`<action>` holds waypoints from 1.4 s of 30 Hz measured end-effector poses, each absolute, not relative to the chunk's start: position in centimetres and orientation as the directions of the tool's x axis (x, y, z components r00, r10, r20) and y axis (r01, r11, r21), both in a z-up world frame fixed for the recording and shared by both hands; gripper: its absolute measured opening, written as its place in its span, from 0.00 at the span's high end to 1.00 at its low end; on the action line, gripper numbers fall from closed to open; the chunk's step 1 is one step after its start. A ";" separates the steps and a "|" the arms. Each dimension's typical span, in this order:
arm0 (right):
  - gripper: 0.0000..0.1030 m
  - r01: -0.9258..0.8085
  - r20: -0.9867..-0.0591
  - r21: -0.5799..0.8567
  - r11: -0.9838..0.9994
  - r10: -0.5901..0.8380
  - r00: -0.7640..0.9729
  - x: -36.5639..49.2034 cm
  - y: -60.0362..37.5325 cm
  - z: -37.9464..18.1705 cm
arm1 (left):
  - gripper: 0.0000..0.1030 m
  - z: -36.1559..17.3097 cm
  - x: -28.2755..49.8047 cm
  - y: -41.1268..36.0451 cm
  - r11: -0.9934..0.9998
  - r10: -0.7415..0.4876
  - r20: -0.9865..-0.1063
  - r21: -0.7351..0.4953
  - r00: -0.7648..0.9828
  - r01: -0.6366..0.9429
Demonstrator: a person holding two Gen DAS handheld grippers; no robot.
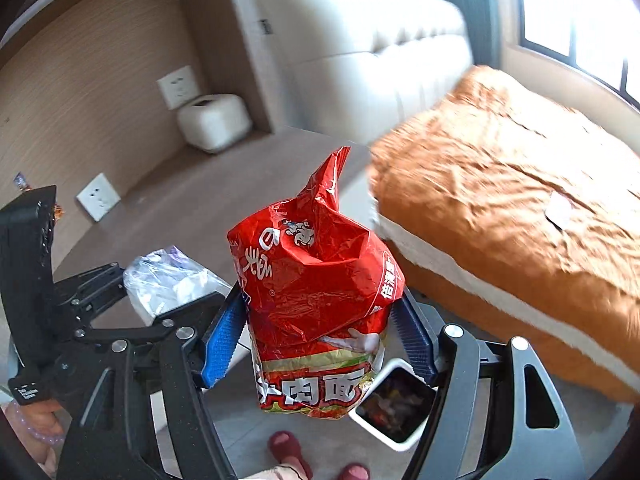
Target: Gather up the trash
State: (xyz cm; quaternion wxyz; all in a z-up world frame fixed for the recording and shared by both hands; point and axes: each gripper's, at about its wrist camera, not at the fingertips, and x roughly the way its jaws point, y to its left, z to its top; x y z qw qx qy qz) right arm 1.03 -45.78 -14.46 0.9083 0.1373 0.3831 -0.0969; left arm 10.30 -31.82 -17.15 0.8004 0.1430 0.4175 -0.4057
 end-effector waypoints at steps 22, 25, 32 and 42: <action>0.28 0.505 -0.874 0.308 0.806 0.030 0.486 -3.7 -57.5 -47.7 | 0.33 -51.8 2.8 -46.0 0.367 -0.451 -0.893 -0.187 -0.002 0.911; 0.05 0.497 -0.889 0.302 0.813 0.052 0.455 -3.6 -57.6 -52.4 | 0.05 -56.1 3.0 -46.7 0.379 -0.444 -0.896 -0.208 -0.020 0.902; 0.04 0.525 -0.928 0.248 0.814 0.044 0.371 -4.2 -58.4 -57.3 | 0.05 -59.3 3.3 -46.1 0.403 -0.423 -0.906 -0.208 -0.019 0.891; 0.04 0.519 -0.905 0.255 0.816 0.012 0.425 -4.9 -57.5 -48.5 | 0.05 -48.3 3.7 -44.3 0.416 -0.472 -0.879 -0.160 0.062 0.895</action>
